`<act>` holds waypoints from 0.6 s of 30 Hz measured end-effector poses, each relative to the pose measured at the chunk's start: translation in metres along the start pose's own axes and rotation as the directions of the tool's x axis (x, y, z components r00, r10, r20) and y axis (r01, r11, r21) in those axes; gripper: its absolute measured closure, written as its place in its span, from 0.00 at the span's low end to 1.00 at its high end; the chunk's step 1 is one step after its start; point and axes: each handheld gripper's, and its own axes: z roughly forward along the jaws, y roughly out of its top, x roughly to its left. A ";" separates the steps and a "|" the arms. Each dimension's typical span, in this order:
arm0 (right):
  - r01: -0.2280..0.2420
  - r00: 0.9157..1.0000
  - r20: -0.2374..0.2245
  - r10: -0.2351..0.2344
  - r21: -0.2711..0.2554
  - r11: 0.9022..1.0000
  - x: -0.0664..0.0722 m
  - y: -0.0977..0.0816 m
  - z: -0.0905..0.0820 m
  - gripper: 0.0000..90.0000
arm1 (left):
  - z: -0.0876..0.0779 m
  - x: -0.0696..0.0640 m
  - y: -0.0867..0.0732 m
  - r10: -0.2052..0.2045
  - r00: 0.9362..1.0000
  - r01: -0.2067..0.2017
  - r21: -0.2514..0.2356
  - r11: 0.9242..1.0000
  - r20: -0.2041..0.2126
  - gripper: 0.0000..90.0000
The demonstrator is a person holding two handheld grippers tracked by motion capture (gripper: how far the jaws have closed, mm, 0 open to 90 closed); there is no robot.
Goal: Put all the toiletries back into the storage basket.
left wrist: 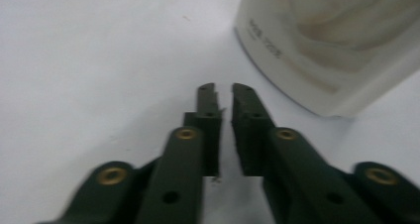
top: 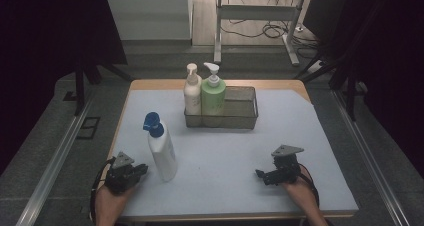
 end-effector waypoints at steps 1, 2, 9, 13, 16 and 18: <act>0.000 1.000 0.000 0.000 0.000 1.000 0.000 0.000 0.000 0.00 | 0.000 0.000 0.000 0.004 1.000 -0.004 0.003 1.000 0.001 0.98; 0.000 1.000 0.000 0.000 0.000 1.000 0.000 0.000 0.000 0.00 | 0.002 -0.001 0.001 0.007 1.000 -0.007 0.007 1.000 0.003 0.99; 0.004 1.000 0.001 -0.004 -0.002 1.000 0.000 0.000 0.000 0.00 | 0.009 -0.008 0.009 0.027 0.999 -0.027 -0.007 1.000 0.033 1.00; 0.005 1.000 0.002 -0.005 -0.002 1.000 0.000 0.000 0.000 0.00 | 0.013 -0.013 0.010 0.047 0.998 -0.047 -0.006 0.999 0.050 1.00; 0.005 1.000 0.003 -0.005 -0.001 1.000 0.000 0.000 0.000 0.00 | 0.015 -0.017 0.012 0.061 0.997 -0.061 -0.001 0.998 0.042 1.00; 0.003 1.000 0.004 -0.003 -0.001 1.000 0.000 0.000 0.000 0.00 | 0.015 -0.017 0.013 0.058 0.997 -0.059 0.001 0.998 0.044 1.00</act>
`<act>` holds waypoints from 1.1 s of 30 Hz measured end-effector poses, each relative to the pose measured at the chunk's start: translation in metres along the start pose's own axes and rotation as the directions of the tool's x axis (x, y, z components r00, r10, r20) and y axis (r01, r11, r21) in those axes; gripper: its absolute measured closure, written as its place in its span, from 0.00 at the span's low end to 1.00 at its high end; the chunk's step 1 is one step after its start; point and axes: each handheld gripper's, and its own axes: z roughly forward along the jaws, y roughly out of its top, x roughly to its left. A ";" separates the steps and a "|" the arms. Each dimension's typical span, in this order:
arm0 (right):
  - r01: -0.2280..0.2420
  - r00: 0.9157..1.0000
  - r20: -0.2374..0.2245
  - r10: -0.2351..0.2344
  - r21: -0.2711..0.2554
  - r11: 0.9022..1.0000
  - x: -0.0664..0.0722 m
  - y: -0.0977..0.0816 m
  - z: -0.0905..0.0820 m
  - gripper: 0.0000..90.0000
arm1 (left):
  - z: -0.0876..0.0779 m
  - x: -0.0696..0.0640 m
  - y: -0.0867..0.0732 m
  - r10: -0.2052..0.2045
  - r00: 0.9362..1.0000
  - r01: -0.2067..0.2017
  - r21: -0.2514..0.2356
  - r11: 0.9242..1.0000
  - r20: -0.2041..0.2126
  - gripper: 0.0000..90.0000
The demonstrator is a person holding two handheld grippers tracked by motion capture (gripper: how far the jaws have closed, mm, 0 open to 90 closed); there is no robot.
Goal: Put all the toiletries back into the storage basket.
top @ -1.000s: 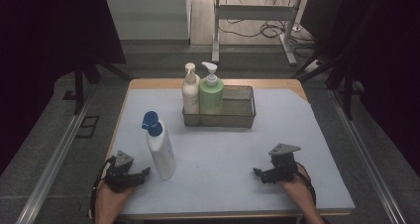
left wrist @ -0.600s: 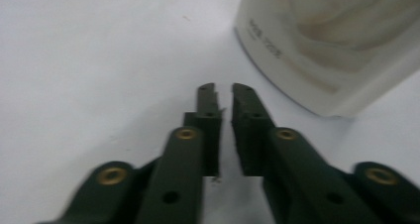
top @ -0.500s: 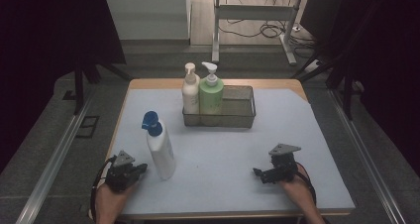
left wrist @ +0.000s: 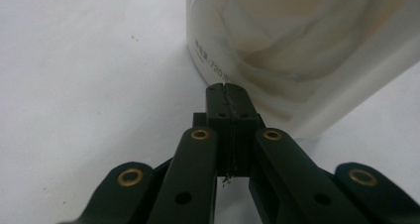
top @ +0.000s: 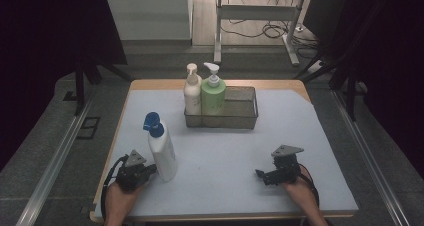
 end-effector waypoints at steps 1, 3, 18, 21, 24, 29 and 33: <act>0.000 1.000 0.000 0.000 0.000 1.000 0.000 0.000 0.000 0.00 | 0.000 0.001 0.000 -0.003 1.000 0.003 -0.001 1.000 0.002 1.00; 0.001 1.000 0.000 -0.001 0.002 1.000 0.000 0.000 0.000 0.00 | 0.000 0.001 -0.001 -0.010 1.000 0.010 0.000 1.000 0.012 1.00; 0.002 1.000 0.000 -0.002 0.004 1.000 0.000 0.000 0.000 0.00 | 0.000 -0.006 -0.002 -0.015 0.999 0.015 0.009 1.000 0.039 1.00; 0.002 1.000 0.000 -0.002 0.004 1.000 0.000 0.000 0.000 0.00 | 0.002 -0.008 -0.001 -0.003 0.999 0.002 0.018 1.000 0.041 1.00; 0.002 1.000 -0.001 -0.001 0.004 1.000 0.000 0.000 0.000 0.00 | 0.003 -0.012 0.000 0.004 0.998 -0.005 0.020 1.000 0.056 1.00; 0.003 1.000 0.000 -0.003 0.006 1.000 0.000 0.001 0.000 0.00 | 0.007 -0.017 0.002 0.015 0.997 -0.017 0.024 1.000 0.078 1.00; 0.003 1.000 0.003 -0.003 0.006 1.000 0.000 0.001 0.000 0.00 | 0.011 -0.023 0.004 0.035 0.995 -0.038 0.035 0.999 0.097 1.00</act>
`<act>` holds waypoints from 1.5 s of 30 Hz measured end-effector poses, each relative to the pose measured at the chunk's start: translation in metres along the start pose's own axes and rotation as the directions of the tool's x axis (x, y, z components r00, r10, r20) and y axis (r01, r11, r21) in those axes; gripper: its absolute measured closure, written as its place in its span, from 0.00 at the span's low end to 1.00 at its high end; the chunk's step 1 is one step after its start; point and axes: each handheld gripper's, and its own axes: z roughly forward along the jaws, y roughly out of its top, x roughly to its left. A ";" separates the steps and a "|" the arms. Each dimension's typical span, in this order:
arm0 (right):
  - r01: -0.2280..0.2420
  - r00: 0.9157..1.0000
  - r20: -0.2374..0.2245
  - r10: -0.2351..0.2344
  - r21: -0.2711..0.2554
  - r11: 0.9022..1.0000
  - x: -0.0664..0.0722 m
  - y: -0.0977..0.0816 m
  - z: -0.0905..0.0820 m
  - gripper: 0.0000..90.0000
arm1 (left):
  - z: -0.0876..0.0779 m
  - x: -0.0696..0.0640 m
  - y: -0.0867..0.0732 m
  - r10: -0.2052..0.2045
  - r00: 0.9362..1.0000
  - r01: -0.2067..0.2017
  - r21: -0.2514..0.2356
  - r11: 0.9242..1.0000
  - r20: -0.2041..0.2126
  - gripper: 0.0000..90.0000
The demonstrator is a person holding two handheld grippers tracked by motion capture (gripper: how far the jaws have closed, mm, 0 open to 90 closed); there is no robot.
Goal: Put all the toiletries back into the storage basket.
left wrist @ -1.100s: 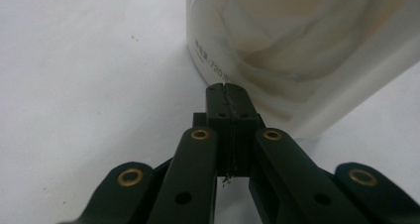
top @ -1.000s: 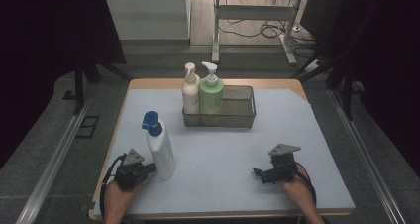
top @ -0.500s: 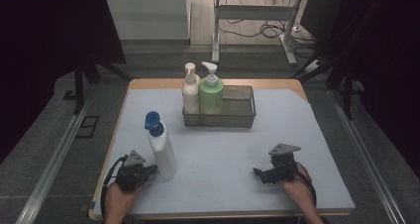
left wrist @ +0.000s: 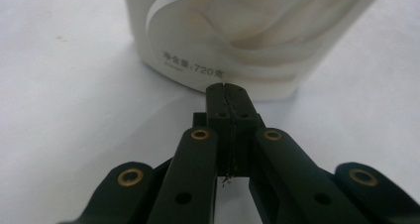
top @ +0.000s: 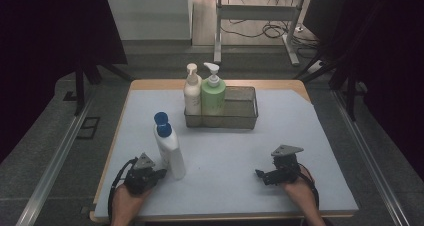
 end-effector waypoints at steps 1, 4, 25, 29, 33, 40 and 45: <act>0.000 1.000 0.000 0.000 0.000 1.000 0.000 0.000 0.000 0.00 | 0.001 -0.001 0.001 0.004 1.000 -0.004 0.002 1.000 0.003 1.00; 0.000 1.000 0.000 0.000 0.001 1.000 0.000 0.000 0.000 0.00 | 0.004 -0.004 0.003 0.015 1.000 -0.015 0.006 1.000 0.012 0.99; -0.001 1.000 0.000 0.001 0.000 1.000 0.000 0.000 0.000 0.00 | 0.013 -0.012 0.008 0.030 0.998 -0.030 -0.001 1.000 0.051 0.94; -0.001 1.000 0.000 0.001 0.001 1.000 0.000 0.000 0.000 0.00 | 0.009 -0.013 0.006 0.042 0.999 -0.042 0.007 0.999 0.029 0.89; -0.001 1.000 -0.001 0.001 0.001 1.000 0.000 0.000 0.000 0.00 | 0.004 -0.011 0.002 0.030 1.000 -0.030 0.010 0.999 0.009 0.78; -0.001 1.000 -0.001 0.001 0.002 1.000 0.000 0.001 0.000 0.00 | -0.006 -0.002 -0.007 0.000 0.999 0.000 0.007 1.000 -0.048 0.54; 0.001 1.000 -0.004 -0.001 0.008 1.000 0.000 0.001 0.000 0.00 | -0.007 0.003 -0.011 0.015 0.990 -0.010 0.037 0.999 -0.142 0.25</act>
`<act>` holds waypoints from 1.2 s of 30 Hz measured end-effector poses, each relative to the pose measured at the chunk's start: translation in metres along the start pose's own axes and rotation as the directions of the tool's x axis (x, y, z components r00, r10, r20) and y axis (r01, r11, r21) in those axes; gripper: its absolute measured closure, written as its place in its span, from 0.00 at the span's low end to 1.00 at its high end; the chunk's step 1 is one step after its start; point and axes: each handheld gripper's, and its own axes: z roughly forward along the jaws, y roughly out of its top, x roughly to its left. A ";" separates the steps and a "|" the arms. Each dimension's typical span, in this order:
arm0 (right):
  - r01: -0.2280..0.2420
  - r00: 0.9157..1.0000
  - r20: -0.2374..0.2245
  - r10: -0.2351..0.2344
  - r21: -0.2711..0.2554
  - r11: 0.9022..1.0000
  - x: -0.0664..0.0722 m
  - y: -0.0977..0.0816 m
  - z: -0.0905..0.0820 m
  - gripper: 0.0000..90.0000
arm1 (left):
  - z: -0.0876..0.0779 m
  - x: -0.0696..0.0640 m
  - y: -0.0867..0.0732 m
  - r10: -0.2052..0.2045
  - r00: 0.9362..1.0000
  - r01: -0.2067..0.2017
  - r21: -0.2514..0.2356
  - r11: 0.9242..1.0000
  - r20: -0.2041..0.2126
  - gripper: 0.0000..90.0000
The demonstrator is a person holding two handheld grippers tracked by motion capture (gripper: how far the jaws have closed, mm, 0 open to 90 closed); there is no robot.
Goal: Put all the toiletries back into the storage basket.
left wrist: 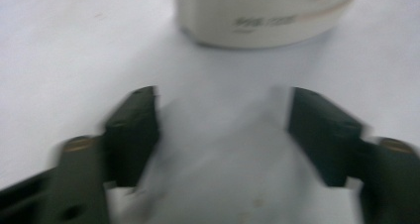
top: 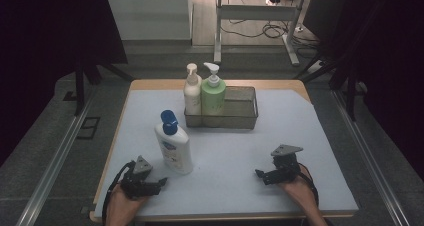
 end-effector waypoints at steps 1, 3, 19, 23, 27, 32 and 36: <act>0.001 1.000 0.000 -0.001 0.001 1.000 0.000 0.000 0.000 0.00 | 0.000 0.001 -0.001 -0.005 1.000 0.005 0.000 1.000 -0.011 0.21; 0.004 1.000 0.000 -0.004 0.002 1.000 0.000 0.001 0.000 0.00 | 0.000 0.003 -0.002 -0.025 0.999 0.025 -0.008 1.000 -0.036 0.15; 0.023 0.998 -0.063 -0.025 -0.036 0.999 0.010 0.009 -0.006 0.00 | 0.001 0.010 -0.009 -0.076 0.996 0.073 -0.043 0.996 -0.054 0.14; 0.025 0.996 -0.085 -0.030 -0.059 0.998 0.014 0.013 -0.008 0.00 | 0.001 0.010 -0.009 -0.077 0.996 0.074 -0.044 0.996 -0.054 0.14; 0.028 0.991 -0.125 -0.039 -0.089 0.996 0.021 0.022 -0.011 0.00 | 0.001 0.010 -0.009 -0.078 0.996 0.076 -0.044 0.996 -0.054 0.14; 0.016 0.986 -0.165 -0.036 -0.121 0.993 0.029 0.032 -0.014 0.00 | 0.001 0.010 -0.009 -0.077 0.996 0.075 -0.045 0.996 -0.055 0.14; 0.021 0.981 -0.188 -0.047 -0.135 0.991 0.035 0.038 -0.014 0.00 | 0.001 0.010 -0.009 -0.077 0.996 0.074 -0.045 0.996 -0.055 0.14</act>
